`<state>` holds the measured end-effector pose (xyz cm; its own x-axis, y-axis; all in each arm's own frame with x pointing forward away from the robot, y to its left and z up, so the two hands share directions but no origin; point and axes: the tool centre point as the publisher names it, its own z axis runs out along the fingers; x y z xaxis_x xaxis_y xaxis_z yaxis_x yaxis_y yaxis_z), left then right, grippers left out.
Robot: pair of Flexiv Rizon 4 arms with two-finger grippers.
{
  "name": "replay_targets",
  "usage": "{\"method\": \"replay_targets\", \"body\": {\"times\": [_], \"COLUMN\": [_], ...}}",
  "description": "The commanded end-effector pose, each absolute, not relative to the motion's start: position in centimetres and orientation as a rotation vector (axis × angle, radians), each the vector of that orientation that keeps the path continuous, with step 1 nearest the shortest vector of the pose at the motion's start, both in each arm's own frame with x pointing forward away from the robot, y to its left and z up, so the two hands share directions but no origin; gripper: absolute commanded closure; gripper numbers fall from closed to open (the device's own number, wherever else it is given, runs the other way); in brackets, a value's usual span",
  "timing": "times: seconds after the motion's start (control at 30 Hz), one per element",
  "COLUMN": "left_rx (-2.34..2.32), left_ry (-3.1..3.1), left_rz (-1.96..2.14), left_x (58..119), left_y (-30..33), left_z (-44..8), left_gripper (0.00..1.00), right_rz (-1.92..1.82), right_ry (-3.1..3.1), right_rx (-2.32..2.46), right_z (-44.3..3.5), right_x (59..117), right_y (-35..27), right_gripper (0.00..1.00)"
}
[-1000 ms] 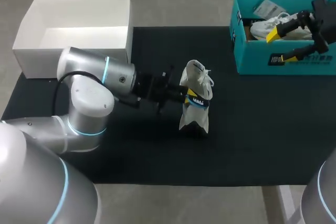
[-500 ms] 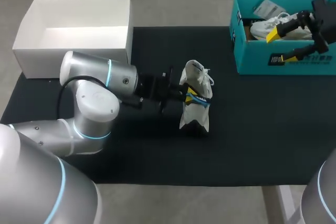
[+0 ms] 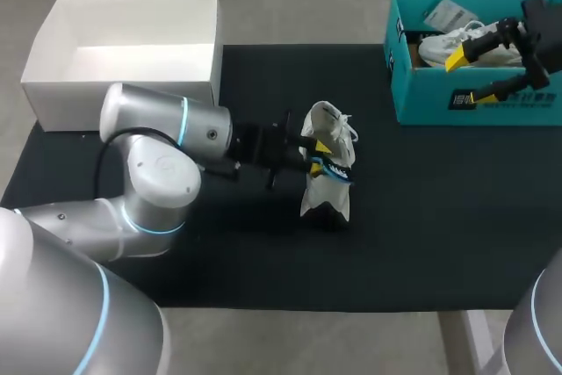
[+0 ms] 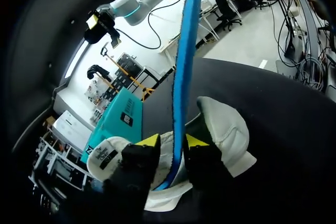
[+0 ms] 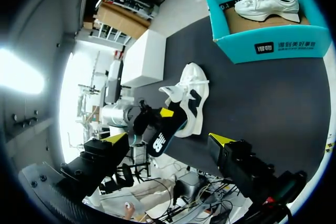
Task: Take the shoe out of the shoebox, open the shoe tongue, remove and reinsert the insole, then place the shoe into the shoebox
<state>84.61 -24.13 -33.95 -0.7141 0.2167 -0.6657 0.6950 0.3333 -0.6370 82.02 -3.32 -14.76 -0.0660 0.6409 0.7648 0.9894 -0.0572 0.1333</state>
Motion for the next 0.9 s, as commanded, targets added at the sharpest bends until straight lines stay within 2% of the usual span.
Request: {"method": "replay_targets", "body": {"times": [0.03, 0.07, 0.1, 0.17, 0.23, 0.33, 0.4, 0.43, 0.47, 0.9], "left_rx": [0.805, 0.81, 0.816, 0.822, 0.864, 0.916, 0.936, 0.938, 0.942, 0.904], "left_ry": [2.117, 2.108, 2.099, 2.091, 2.085, 2.091, 2.094, 2.095, 2.101, 2.167], "left_rz": [-1.376, -1.384, -1.385, -1.414, -1.408, -1.405, -1.403, -1.402, -1.391, -1.342], "left_x": [83.6, 83.4, 83.2, 82.9, 82.2, 81.4, 81.3, 81.2, 81.3, 82.7], "left_y": [-23.4, -23.3, -23.4, -23.4, -23.4, -23.4, -23.4, -23.4, -23.4, -23.7], "left_z": [-32.5, -32.1, -31.8, -31.3, -30.7, -30.3, -30.3, -30.4, -30.5, -32.3], "left_gripper": [0.22, 0.29, 0.31, 0.31, 0.46, 0.52, 0.6, 0.74, 1.0, 1.0], "right_rz": [-0.954, -0.954, -0.954, -0.954, -0.954, -0.954, -0.954, -0.954, -0.954, -0.954], "right_ry": [-1.745, -1.745, -1.745, -1.745, -1.745, -1.745, -1.745, -1.745, -1.745, -1.745], "right_rx": [-1.737, -1.737, -1.737, -1.737, -1.737, -1.737, -1.737, -1.737, -1.737, -1.737], "right_z": [-14.8, -14.8, -14.8, -14.8, -14.8, -14.8, -14.8, -14.8, -14.8, -14.8], "right_x": [82.0, 82.0, 82.0, 82.0, 82.0, 82.0, 82.0, 82.0, 82.0, 82.0], "right_y": [-3.3, -3.3, -3.3, -3.3, -3.3, -3.3, -3.3, -3.3, -3.3, -3.3], "right_gripper": [0.0, 0.0, 0.0, 0.0, 0.0, 0.0, 0.0, 0.0, 0.0, 0.0]}}
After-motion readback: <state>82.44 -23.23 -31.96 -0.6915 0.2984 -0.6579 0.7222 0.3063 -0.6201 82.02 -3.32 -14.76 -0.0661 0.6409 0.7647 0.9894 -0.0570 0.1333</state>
